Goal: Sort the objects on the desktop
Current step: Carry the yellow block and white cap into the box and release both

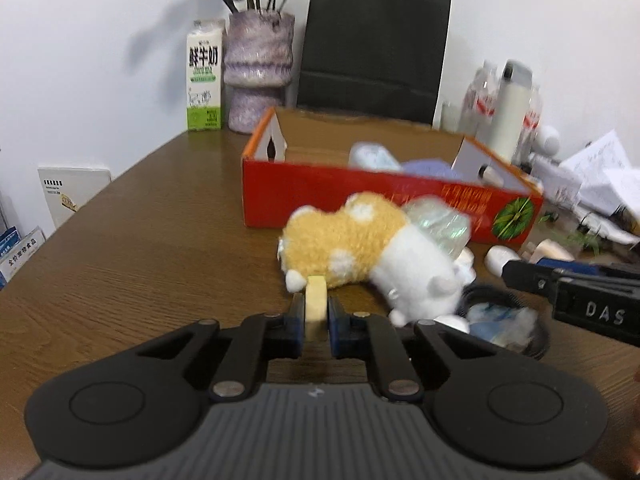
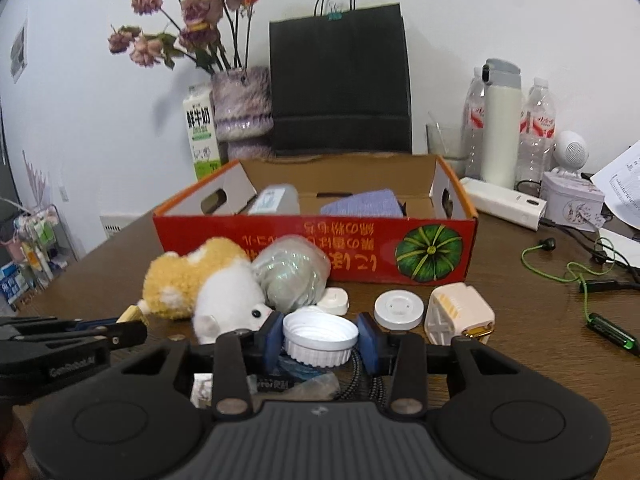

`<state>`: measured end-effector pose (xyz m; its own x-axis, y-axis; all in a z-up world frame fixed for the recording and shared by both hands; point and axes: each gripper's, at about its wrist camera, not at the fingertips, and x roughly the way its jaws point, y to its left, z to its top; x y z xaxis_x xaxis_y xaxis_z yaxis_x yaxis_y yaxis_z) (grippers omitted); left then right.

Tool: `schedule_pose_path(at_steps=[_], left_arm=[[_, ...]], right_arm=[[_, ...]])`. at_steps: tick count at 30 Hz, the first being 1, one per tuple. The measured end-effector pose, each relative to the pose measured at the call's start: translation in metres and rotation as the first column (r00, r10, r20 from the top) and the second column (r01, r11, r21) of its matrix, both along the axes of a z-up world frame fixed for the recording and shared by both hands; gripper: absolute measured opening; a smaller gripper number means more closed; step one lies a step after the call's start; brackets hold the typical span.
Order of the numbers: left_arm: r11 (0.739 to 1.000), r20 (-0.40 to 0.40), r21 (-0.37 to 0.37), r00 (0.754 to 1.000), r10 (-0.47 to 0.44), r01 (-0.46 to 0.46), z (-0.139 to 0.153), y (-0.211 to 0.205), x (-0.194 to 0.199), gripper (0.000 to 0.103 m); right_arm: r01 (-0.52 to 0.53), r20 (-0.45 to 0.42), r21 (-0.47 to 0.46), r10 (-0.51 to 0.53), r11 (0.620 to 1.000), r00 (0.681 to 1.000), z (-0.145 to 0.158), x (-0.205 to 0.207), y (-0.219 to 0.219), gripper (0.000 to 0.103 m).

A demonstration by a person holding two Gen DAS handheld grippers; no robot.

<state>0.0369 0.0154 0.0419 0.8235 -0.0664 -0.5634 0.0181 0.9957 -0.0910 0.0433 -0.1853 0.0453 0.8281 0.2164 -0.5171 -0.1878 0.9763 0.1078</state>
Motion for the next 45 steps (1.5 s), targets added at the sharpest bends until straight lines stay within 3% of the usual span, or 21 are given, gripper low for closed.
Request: schedule_pose_path(at_steps=[7,14,18,27,31,37,45], left_arm=[[0.997,0.139,-0.076,0.99,0.021,-0.01,0.057,-0.006,-0.001,0.012],[0.99,0.199,-0.13,0.976,0.083,-0.058,0.088,-0.012,0.045,0.012],[0.985,0.173,-0.16,0.98,0.099,-0.071,0.083,-0.012,0.074,0.012],[0.99,0.061,-0.115,0.994,0.086,-0.078,0.052,-0.014,0.149,0.012],[0.993,0.006,-0.071,0.995,0.095,-0.095,0.035,-0.015,0.175,0.012],[0.99,-0.054,-0.022,0.989,0.139,-0.141,0.013,-0.009,0.187,0.012],[0.989,-0.038,0.066,0.99,0.135,-0.132,0.007,-0.022,0.186,0.019]], right_arm=[[0.017,0.117,0.051,-0.023,0.999,0.993,0.049,-0.016,-0.005,0.038],[0.065,0.19,0.099,-0.083,0.993,0.978,0.084,0.007,-0.01,0.038],[0.101,0.181,0.13,-0.124,0.986,0.976,0.084,0.038,-0.012,0.038],[0.107,0.106,0.127,-0.121,0.986,0.987,0.062,0.114,-0.005,0.038],[0.118,0.046,0.076,-0.122,0.99,0.991,0.043,0.144,0.0,0.038],[0.132,-0.011,0.006,-0.132,0.991,0.991,0.018,0.161,0.006,0.038],[0.137,-0.057,-0.088,-0.143,0.987,0.988,0.002,0.166,0.014,0.039]])
